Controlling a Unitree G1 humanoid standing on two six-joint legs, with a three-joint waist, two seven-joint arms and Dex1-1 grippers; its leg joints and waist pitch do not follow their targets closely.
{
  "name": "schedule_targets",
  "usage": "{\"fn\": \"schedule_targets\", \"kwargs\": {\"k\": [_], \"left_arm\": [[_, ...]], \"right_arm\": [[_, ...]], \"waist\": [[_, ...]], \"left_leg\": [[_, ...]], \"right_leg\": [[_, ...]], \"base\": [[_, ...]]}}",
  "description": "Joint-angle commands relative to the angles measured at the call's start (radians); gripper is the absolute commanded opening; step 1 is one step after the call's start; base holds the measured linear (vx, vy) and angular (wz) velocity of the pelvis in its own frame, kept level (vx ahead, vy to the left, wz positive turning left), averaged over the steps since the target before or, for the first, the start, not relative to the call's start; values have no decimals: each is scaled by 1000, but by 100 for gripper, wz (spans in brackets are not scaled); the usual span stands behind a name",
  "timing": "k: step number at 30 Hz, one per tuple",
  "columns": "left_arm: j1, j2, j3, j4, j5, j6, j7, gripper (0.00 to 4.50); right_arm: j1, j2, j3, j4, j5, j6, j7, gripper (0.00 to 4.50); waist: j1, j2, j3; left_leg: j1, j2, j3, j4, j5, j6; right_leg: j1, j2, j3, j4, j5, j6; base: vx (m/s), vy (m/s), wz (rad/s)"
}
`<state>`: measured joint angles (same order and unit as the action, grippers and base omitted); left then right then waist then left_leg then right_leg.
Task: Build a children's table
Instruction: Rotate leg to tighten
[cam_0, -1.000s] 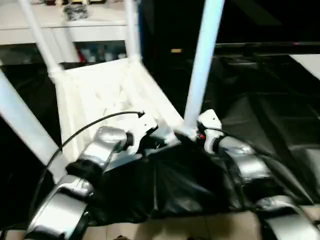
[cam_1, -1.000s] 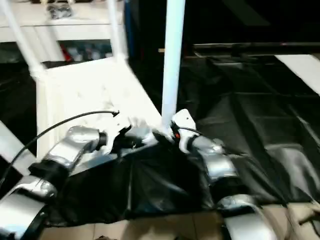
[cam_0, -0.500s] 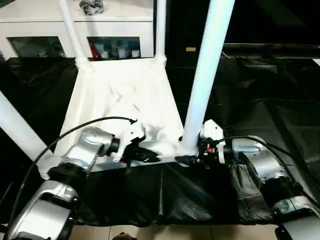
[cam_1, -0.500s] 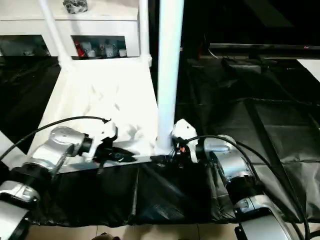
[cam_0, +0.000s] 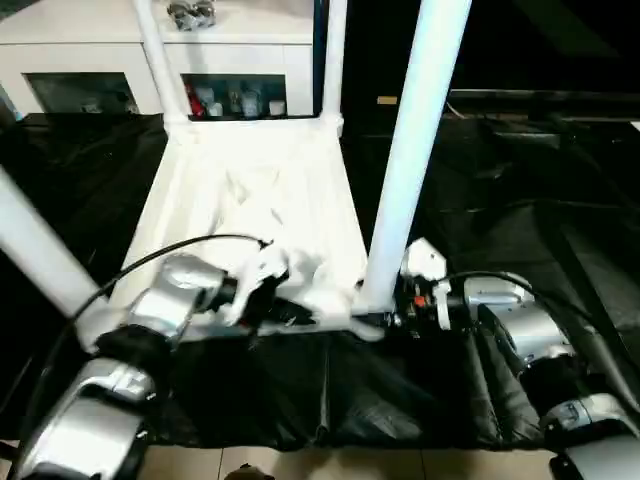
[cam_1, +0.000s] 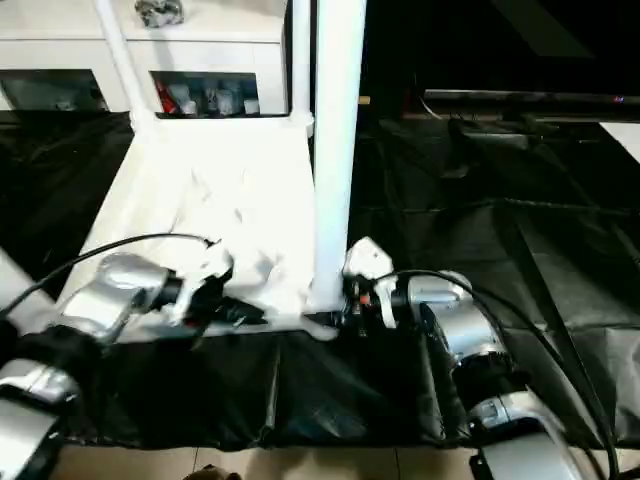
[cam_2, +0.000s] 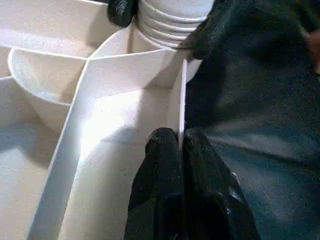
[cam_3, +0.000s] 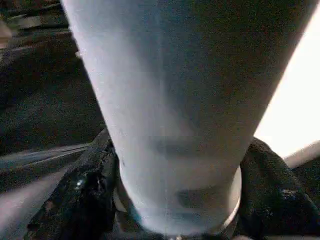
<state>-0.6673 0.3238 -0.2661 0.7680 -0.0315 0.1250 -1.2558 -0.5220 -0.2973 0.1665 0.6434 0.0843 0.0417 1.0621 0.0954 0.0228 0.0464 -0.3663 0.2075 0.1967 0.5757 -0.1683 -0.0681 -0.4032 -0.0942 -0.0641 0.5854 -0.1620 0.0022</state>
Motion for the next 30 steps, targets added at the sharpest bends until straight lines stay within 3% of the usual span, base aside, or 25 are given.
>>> {"fn": "schedule_targets", "kwargs": {"k": [1,5,8,10,11,15,18,20,24,25,27,30], "left_arm": [[-34,-124,18,-23,-6,71,183,0],[-35,-182,15,-34,1,105,244,0],[-39,-224,8,-29,9,118,280,0],[-40,-236,2,-21,14,110,285,0],[-39,-229,0,-20,13,96,266,0],[-32,-207,3,-28,24,86,250,0],[-21,-176,5,-43,22,70,216,0],[-11,-145,2,-53,17,47,167,0],[9,-98,-2,-79,0,-8,50,0],[13,-91,-2,-87,-9,-7,23,0],[19,-79,-2,-103,-26,4,-27,0],[20,-64,-4,-109,-35,12,-68,0]], "right_arm": [[-5,130,23,40,-49,48,-245,269],[-23,207,-12,65,-53,84,-410,268],[-39,266,-18,85,-60,77,-496,268],[-32,285,0,69,-68,31,-480,324],[-20,284,-18,49,-44,10,-450,338],[-5,258,-38,27,-29,-2,-411,380],[12,210,-45,-4,-4,-8,-331,386],[21,165,-42,-17,6,-9,-262,424],[11,68,-15,-1,-13,-13,-130,427],[6,54,-13,1,-8,-13,-94,427],[-2,29,-10,2,1,-14,-26,427],[-9,4,-3,-2,13,-1,56,427]], "waist": [[-9,-16,-54],[-32,-17,-51],[-46,-13,-50],[-47,-11,-51],[-48,-10,-52],[-48,-8,-55],[-43,-9,-58],[-39,-7,-59],[-27,-6,-65],[-23,-3,-67],[-21,-5,-70],[-14,-5,-71]], "left_leg": [[18,20,-13,-72,-308,1],[15,14,-23,-77,-353,-17],[20,10,-23,-74,-389,-3],[24,9,-23,-73,-407,4],[22,10,-24,-75,-411,7],[20,14,-21,-77,-400,16],[18,16,-17,-75,-380,28],[13,16,-18,-76,-360,37],[11,22,-9,-69,-280,57],[15,24,-5,-65,-263,61],[6,23,-6,-63,-224,71],[9,24,-4,-60,-201,86]], "right_leg": [[34,-52,33,-81,-456,-175],[35,-52,24,-94,-559,-124],[28,-48,20,-109,-587,-106],[24,-47,19,-113,-598,-97],[25,-47,19,-113,-588,-99],[27,-45,25,-103,-498,-135],[31,-44,28,-96,-438,-157],[38,-45,28,-91,-406,-174],[42,-42,30,-74,-267,-223],[38,-42,32,-68,-228,-238],[50,-41,29,-57,-168,-259],[49,-40,29,-52,-123,-277]], "base": [[0,0,0],[0,0,0],[0,0,0],[0,0,0],[0,0,0],[0,0,0],[0,0,0],[0,0,0],[0,0,0],[0,0,0],[0,0,0],[0,0,0]]}}
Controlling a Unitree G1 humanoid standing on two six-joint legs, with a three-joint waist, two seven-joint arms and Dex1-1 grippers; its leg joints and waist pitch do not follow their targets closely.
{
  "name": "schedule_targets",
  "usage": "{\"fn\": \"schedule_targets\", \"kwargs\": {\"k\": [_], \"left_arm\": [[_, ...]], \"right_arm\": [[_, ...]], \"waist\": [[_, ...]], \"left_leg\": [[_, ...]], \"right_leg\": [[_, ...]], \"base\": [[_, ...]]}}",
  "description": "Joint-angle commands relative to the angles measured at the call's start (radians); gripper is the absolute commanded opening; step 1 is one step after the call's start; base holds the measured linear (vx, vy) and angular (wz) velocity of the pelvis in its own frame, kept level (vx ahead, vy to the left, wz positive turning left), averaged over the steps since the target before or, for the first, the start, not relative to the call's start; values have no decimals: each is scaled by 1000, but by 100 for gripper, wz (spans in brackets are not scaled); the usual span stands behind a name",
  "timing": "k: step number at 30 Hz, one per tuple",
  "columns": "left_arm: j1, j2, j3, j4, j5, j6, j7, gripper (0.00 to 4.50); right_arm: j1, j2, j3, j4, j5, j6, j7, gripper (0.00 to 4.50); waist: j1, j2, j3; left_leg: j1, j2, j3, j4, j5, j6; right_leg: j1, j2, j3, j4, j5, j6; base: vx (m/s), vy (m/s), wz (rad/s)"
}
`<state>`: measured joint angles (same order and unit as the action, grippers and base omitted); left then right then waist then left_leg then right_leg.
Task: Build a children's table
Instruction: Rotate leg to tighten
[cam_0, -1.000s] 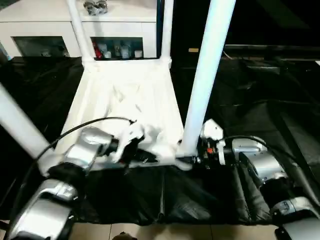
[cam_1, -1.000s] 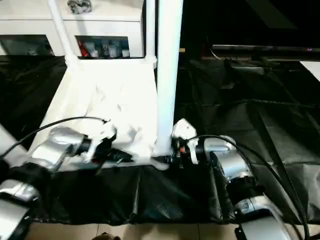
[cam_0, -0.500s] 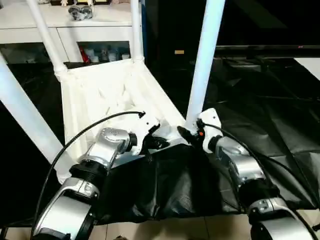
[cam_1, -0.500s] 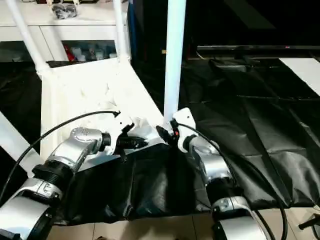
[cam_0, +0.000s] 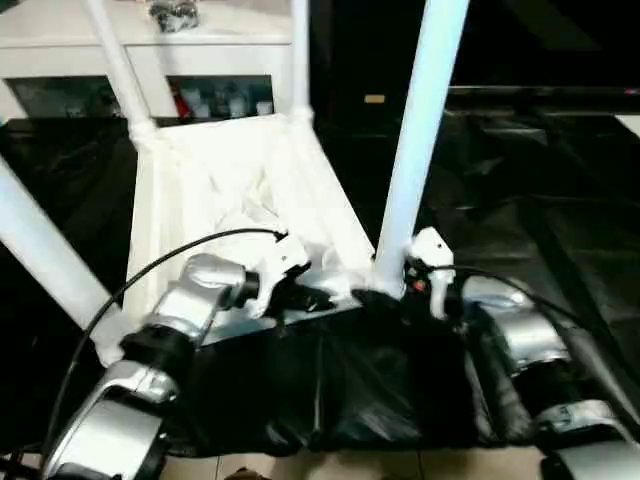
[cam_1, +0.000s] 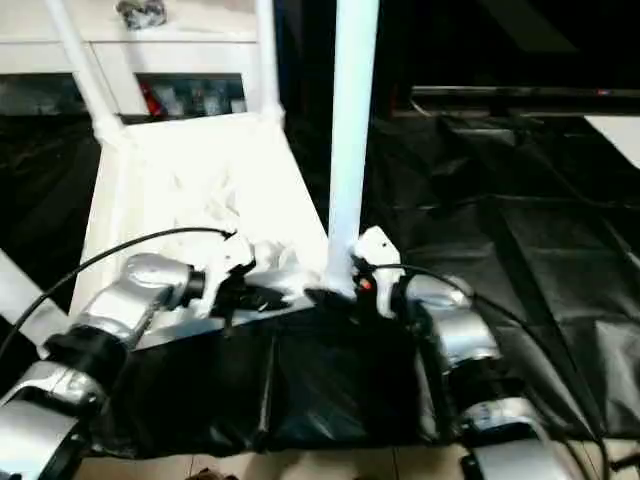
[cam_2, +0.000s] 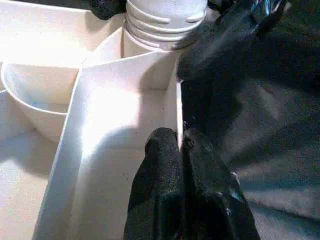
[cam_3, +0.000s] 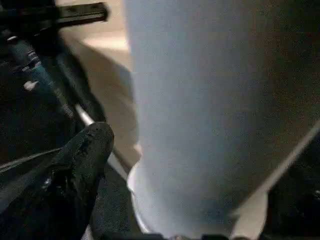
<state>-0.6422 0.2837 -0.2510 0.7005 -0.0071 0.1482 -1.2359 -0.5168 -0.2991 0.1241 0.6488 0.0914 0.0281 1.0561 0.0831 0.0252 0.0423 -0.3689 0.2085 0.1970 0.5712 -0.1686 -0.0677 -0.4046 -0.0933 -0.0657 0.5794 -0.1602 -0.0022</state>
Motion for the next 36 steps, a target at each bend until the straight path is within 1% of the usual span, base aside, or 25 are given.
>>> {"fn": "schedule_targets", "kwargs": {"k": [1,4,6,7,8,9,11,12,17,20,21,22,23,24,25,26,27,28,29,30,32,33,34,35,36], "left_arm": [[-8,-15,-20,-39,-61,-11,-108,0],[-15,6,-20,-28,-64,-15,-157,0],[-16,12,-19,-27,-72,-10,-179,0],[-17,15,-19,-26,-72,-10,-185,0],[-17,16,-19,-26,-71,-9,-188,0],[-17,18,-18,-25,-70,-8,-191,0],[-19,19,-17,-23,-70,-7,-196,0],[-22,20,-17,-21,-70,-5,-203,0],[-30,20,-10,-13,-73,8,-212,0],[-33,13,-3,-8,-73,23,-191,0],[-35,3,3,-2,-70,34,-163,0],[-40,-22,15,12,-61,56,-93,0],[-40,-22,15,12,-61,56,-93,0],[-42,-38,22,15,-58,71,-54,0],[-41,-64,31,16,-60,86,-11,0],[-41,-64,31,16,-60,86,-11,0],[-43,-97,41,20,-59,103,47,0],[-44,-131,47,21,-56,112,97,0],[-44,-158,48,21,-52,121,135,0],[-44,-185,46,22,-47,129,168,0],[-45,-227,28,30,-24,124,222,0],[-46,-237,16,34,-11,112,237,0],[-46,-240,5,37,2,97,248,0],[-46,-239,5,37,4,95,248,0],[-45,-235,4,36,5,91,248,0]], "right_arm": [[-19,-9,47,-8,10,23,106,410],[-36,-46,80,9,7,30,200,383],[-44,-50,84,22,5,31,226,383],[-49,-51,86,29,1,29,234,360],[-52,-52,88,35,-1,27,239,350],[-55,-52,89,39,-4,23,241,345],[-59,-51,89,45,-5,23,249,329],[-63,-51,92,48,-3,25,254,317],[-56,-39,99,42,5,38,269,281],[-46,-27,94,30,15,50,258,276],[-35,-17,88,20,20,58,235,275],[-21,13,67,15,18,64,146,273],[-21,13,67,15,18,64,146,273],[-15,28,56,15,15,68,99,272],[-10,50,46,25,-4,58,19,272],[-10,50,46,25,-4,58,19,272],[-7,77,34,37,-20,63,-69,272],[-7,109,17,51,-30,68,-160,272],[-9,139,-2,60,-28,84,-227,272],[-12,170,-19,68,-24,103,-290,271],[-15,237,-31,73,-38,103,-414,271],[-12,263,-32,64,-40,98,-446,271],[-5,285,-28,49,-40,81,-460,271],[-5,286,-26,47,-42,78,-461,306],[-3,285,-21,43,-48,67,-462,306]], "waist": [[2,-7,-67],[9,-7,-64],[13,-6,-62],[14,-7,-63],[15,-7,-63],[16,-11,-63],[16,-11,-63],[16,-15,-63],[21,-14,-65],[21,-13,-64],[22,-14,-64],[22,-13,-62],[22,-13,-62],[20,-16,-61],[17,-19,-57],[16,-18,-57],[14,-19,-57],[7,-18,-55],[7,-18,-55],[-4,-22,-53],[-11,-16,-52],[-17,-19,-52],[-21,-15,-52],[-24,-15,-52],[-25,-12,-52]], "left_leg": [[12,23,-4,-55,-202,91],[17,25,-3,-57,-221,84],[18,26,-4,-59,-238,71],[18,26,-5,-60,-243,64],[18,26,-5,-60,-245,61],[18,27,-5,-61,-242,58],[17,26,-5,-60,-235,55],[17,26,-5,-60,-231,56],[15,26,-5,-57,-200,69],[16,26,-4,-58,-206,68],[16,25,-4,-58,-206,65],[16,25,-5,-59,-204,61],[16,25,-5,-59,-204,61],[16,24,-6,-62,-229,45],[18,23,-7,-64,-246,35],[19,22,-8,-64,-257,30],[19,20,-8,-64,-266,27],[18,20,-10,-66,-269,18],[18,20,-10,-66,-269,18],[17,16,-13,-68,-285,8],[18,13,-15,-69,-295,8],[18,11,-16,-69,-308,10],[21,11,-15,-69,-321,14],[19,9,-16,-69,-330,19],[19,10,-16,-69,-334,21]], "right_leg": [[51,-43,31,-45,-128,-276],[47,-43,31,-48,-167,-273],[46,-45,33,-52,-200,-266],[47,-46,33,-52,-210,-261],[46,-46,33,-52,-213,-260],[46,-47,33,-51,-217,-259],[47,-47,33,-51,-216,-256],[47,-46,33,-51,-214,-255],[48,-47,33,-47,-191,-256],[47,-46,33,-48,-196,-257],[48,-46,33,-48,-199,-254],[47,-47,34,-50,-209,-249],[47,-47,34,-50,-209,-249],[48,-49,33,-54,-258,-235],[45,-50,34,-59,-301,-222],[43,-51,34,-63,-327,-215],[44,-51,33,-67,-365,-200],[41,-52,35,-70,-386,-188],[41,-52,35,-70,-386,-188],[42,-51,32,-76,-437,-170],[39,-51,30,-84,-478,-146],[38,-50,29,-88,-502,-132],[32,-49,30,-94,-517,-124],[34,-48,28,-94,-527,-118],[33,-48,28,-95,-529,-116]], "base": [[0,0,0],[0,0,0],[0,0,0],[0,0,0],[0,0,0],[0,0,0],[0,0,0],[0,0,0],[0,0,0],[0,0,0],[0,0,0],[0,0,0],[0,0,0],[0,0,0],[0,0,0],[0,0,0],[0,0,0],[0,0,0],[0,0,0],[0,0,0],[0,0,0],[0,0,0],[0,0,0],[0,0,0],[0,0,0]]}}
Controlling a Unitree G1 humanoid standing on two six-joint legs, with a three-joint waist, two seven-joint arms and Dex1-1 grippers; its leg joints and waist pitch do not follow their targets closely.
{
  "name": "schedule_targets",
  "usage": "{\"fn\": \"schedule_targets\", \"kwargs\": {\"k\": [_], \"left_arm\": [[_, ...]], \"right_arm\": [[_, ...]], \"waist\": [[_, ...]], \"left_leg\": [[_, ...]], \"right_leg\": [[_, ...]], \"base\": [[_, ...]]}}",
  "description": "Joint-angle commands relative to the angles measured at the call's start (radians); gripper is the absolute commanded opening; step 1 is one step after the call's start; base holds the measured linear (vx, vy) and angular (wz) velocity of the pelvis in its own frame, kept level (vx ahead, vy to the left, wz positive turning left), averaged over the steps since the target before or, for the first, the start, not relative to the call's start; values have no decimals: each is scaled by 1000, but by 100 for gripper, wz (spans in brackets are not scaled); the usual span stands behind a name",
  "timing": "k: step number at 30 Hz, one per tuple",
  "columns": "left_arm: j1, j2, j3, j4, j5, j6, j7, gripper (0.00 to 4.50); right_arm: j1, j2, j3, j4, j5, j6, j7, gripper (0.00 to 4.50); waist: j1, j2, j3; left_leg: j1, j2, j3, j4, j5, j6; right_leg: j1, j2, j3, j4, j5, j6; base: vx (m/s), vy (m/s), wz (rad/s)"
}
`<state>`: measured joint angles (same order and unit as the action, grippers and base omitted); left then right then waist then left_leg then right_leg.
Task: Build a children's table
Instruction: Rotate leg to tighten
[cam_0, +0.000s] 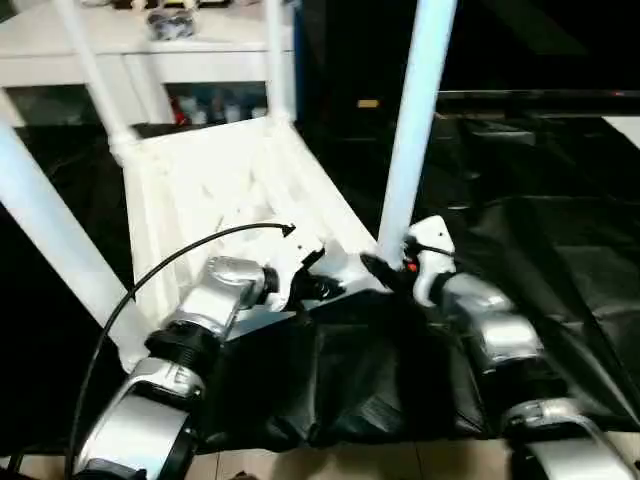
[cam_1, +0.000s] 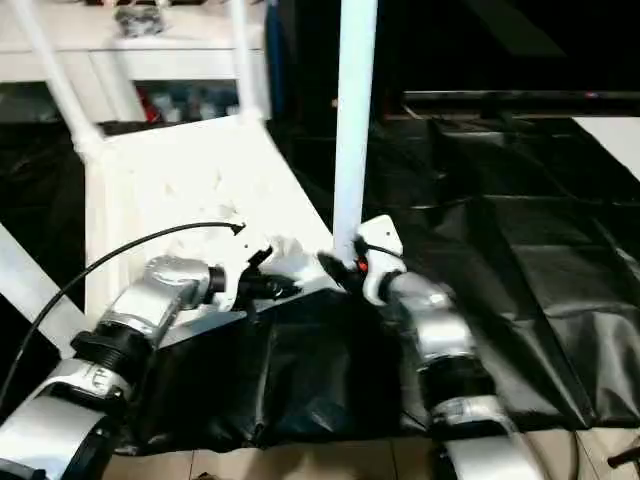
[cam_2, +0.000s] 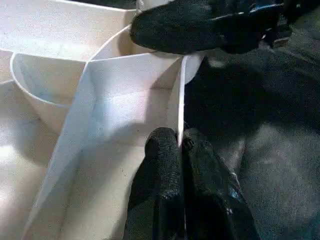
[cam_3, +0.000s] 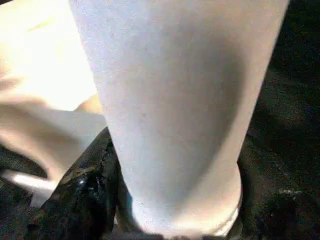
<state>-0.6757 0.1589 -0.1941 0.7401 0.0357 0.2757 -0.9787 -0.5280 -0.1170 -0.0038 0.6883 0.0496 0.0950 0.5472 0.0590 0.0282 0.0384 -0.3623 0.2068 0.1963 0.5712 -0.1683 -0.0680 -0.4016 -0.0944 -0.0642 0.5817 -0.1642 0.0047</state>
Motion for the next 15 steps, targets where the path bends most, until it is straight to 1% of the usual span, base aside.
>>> {"fn": "schedule_targets", "kwargs": {"k": [1,2,3,4,5,6,7,8,9,10,11,12,13,14,15], "left_arm": [[-12,-108,-53,-3,-37,-38,-8,0],[-10,-102,-49,-7,-37,-40,-13,0],[-9,-92,-44,-11,-37,-41,-21,0],[-8,-87,-42,-12,-37,-44,-27,0],[-2,-66,-36,-21,-39,-60,-55,0],[-2,-66,-36,-21,-39,-60,-55,0],[3,-51,-31,-31,-42,-69,-77,0],[11,-30,-27,-45,-52,-87,-113,0],[14,-20,-26,-52,-59,-87,-132,0],[21,5,-26,-70,-75,-94,-181,0],[29,27,-28,-89,-89,-102,-233,0],[31,32,-29,-94,-92,-105,-245,0],[35,49,-31,-107,-103,-98,-284,0],[36,57,-32,-113,-107,-93,-301,0],[38,74,-35,-122,-114,-84,-335,0]], "right_arm": [[8,102,109,1,-10,-5,46,326],[10,100,101,-4,-5,-10,49,326],[11,94,90,-9,2,-13,57,343],[12,89,87,-11,5,-15,64,349],[17,67,80,-22,15,-23,103,366],[17,67,80,-22,15,-23,103,366],[24,45,85,-35,21,-29,144,377],[36,17,96,-56,29,-35,205,388],[41,2,102,-67,35,-30,237,397],[49,-32,115,-90,48,-24,310,404],[51,-63,126,-101,50,-25,363,413],[52,-70,128,-103,50,-26,375,434],[47,-95,138,-100,43,-32,409,434],[44,-106,143,-97,39,-35,424,434],[35,-130,153,-85,29,-48,460,434]], "waist": [[-2,-14,-48],[-2,-13,-49],[-3,-14,-51],[-3,-14,-51],[-3,-16,-52],[-2,-15,-52],[-1,-16,-53],[1,-17,-54],[2,-17,-56],[4,-16,-57],[8,-18,-59],[12,-15,-61],[13,-14,-63],[16,-12,-65],[16,-15,-64]], "left_leg": [[14,12,-16,-70,-341,23],[13,13,-17,-71,-341,23],[11,15,-17,-72,-338,24],[11,16,-17,-73,-337,25],[10,15,-16,-72,-331,31],[9,16,-15,-72,-325,33],[8,16,-14,-71,-319,36],[6,16,-14,-71,-307,43],[5,18,-12,-68,-283,55],[5,19,-12,-68,-271,59],[2,20,-9,-64,-242,72],[1,22,-7,-60,-216,84],[-1,23,-6,-58,-185,91],[2,25,-5,-57,-180,94],[-1,23,-5,-56,-168,99]], "right_leg": [[29,-46,26,-99,-523,-122],[29,-46,26,-99,-516,-123],[31,-45,26,-96,-490,-129],[31,-45,27,-95,-477,-134],[33,-44,28,-91,-444,-147],[33,-45,30,-90,-431,-151],[34,-45,31,-88,-417,-156],[38,-45,30,-84,-391,-164],[38,-45,32,-80,-345,-178],[41,-45,32,-76,-320,-187],[45,-43,31,-69,-270,-202],[46,-43,30,-61,-223,-222],[47,-42,30,-54,-177,-240],[45,-42,30,-52,-158,-248],[48,-41,28,-48,-137,-258]], "base": [[0,0,0],[0,0,0],[0,0,0],[0,0,0],[0,0,0],[0,0,0],[0,0,0],[0,0,0],[0,0,0],[0,0,0],[0,0,0],[0,0,0],[0,0,0],[0,0,0],[0,0,0]]}}
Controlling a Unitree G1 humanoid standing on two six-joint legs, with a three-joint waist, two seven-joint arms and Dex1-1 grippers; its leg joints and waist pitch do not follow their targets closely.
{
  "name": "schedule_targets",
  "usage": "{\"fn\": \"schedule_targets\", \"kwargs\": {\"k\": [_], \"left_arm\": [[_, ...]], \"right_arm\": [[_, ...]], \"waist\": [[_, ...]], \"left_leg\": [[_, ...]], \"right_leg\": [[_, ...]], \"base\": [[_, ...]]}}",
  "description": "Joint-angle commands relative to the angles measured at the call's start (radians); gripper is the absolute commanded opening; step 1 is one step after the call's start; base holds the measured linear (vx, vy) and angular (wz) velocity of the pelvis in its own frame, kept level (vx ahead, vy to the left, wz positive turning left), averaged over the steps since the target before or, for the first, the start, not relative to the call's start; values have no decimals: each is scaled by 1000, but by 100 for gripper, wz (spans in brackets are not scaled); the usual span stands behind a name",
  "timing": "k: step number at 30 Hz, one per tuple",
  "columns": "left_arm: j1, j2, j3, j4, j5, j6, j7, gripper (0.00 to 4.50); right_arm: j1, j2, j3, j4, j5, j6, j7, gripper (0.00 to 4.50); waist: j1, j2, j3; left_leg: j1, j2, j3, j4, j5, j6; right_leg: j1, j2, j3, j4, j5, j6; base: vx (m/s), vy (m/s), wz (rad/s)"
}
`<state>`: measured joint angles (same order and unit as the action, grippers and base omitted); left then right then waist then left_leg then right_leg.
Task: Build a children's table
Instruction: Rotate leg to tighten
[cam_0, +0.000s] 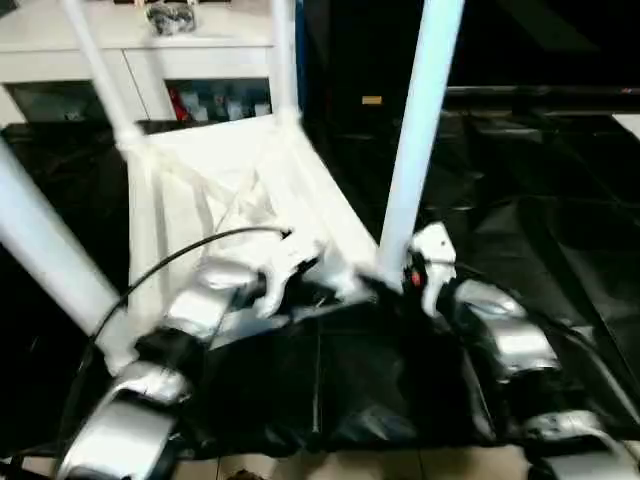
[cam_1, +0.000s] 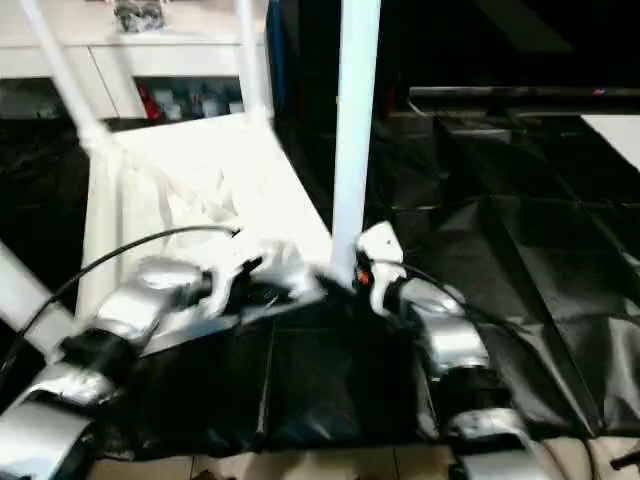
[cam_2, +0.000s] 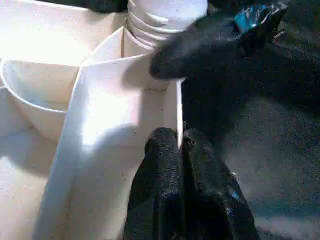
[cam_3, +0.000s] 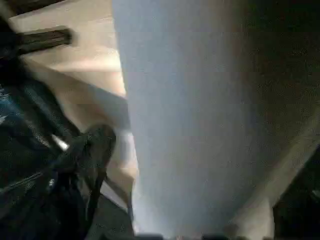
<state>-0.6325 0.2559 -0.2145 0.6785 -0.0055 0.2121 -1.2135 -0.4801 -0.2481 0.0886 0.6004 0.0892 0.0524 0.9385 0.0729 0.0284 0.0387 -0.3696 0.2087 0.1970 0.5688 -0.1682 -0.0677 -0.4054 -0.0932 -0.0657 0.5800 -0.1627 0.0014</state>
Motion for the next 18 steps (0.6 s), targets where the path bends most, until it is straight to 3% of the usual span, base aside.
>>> {"fn": "schedule_targets", "kwargs": {"k": [1,7,11,12,18], "left_arm": [[-7,-9,-17,-64,-75,-16,-125,0],[-13,36,-30,-57,-70,-14,-214,0],[-19,54,-41,-46,-64,-24,-245,0],[-19,54,-41,-46,-64,-24,-245,0],[-28,66,-47,-32,-61,-32,-269,0]], "right_arm": [[-22,-18,68,13,-13,-10,109,434],[-52,-74,98,35,-14,7,284,434],[-73,-91,115,56,-4,19,349,392],[-73,-91,115,56,-4,19,349,383],[-98,-87,127,92,6,25,409,334]], "waist": [[6,-16,-66],[19,-14,-61],[24,-15,-61],[26,-18,-61],[35,-15,-64]], "left_leg": [[8,21,-4,-51,-163,103],[17,26,-2,-54,-206,88],[18,26,-3,-56,-215,70],[16,25,-4,-55,-207,72],[17,26,-4,-52,-184,77]], "right_leg": [[51,-42,30,-44,-127,-262],[45,-44,33,-50,-179,-264],[46,-45,34,-49,-193,-262],[48,-45,34,-47,-189,-261],[48,-47,33,-43,-154,-270]], "base": [[0,0,0],[0,0,0],[0,0,0],[0,0,0],[0,0,0]]}}
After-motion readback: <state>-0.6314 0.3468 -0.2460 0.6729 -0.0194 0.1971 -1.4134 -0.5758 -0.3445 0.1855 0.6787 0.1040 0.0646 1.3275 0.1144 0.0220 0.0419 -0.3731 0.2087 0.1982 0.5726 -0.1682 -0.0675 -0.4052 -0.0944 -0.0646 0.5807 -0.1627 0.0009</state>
